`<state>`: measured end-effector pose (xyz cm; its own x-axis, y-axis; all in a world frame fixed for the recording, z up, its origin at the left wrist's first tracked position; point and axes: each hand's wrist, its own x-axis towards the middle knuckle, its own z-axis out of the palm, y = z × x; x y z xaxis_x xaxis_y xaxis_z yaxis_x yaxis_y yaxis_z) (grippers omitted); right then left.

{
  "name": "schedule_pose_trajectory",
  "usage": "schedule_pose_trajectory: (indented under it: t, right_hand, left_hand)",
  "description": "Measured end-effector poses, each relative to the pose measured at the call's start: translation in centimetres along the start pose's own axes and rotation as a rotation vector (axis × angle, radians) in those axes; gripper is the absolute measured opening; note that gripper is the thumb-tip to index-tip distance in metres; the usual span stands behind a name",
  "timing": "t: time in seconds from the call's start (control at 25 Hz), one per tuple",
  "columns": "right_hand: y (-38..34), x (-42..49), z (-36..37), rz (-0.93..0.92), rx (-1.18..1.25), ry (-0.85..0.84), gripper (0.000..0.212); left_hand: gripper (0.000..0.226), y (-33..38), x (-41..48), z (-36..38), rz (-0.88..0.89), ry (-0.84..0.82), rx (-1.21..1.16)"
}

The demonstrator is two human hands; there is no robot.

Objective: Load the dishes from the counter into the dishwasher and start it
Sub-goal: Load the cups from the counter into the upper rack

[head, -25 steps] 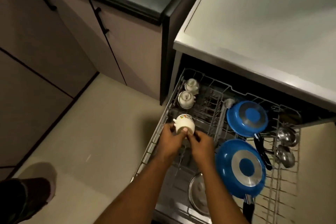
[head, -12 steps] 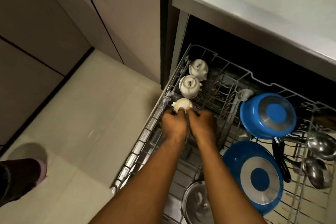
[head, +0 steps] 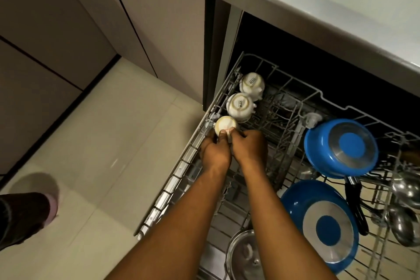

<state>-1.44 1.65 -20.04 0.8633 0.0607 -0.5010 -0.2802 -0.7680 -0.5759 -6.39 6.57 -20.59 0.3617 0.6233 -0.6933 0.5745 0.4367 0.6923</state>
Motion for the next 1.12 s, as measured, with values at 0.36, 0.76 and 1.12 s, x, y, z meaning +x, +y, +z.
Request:
schedule_pose_trajectory:
  t: [0.36, 0.76, 1.12]
  right_hand:
    - [1.0, -2.9, -0.6, -0.028, -0.067, 0.002, 0.025]
    - [0.2, -12.3, -4.6, -0.292, -0.339, 0.031, 0.039]
    - [-3.0, -24.1, -9.0, -0.474, -0.483, -0.012, 0.061]
  left_hand:
    - [0.053, -0.4, -2.4, -2.2, -0.009, -0.112, 0.087]
    - [0.036, 2.7, -11.0, -9.2, 0.449, -0.285, 0.734]
    - [0.043, 4.2, -21.4, -18.8, 0.576, -0.201, 0.980]
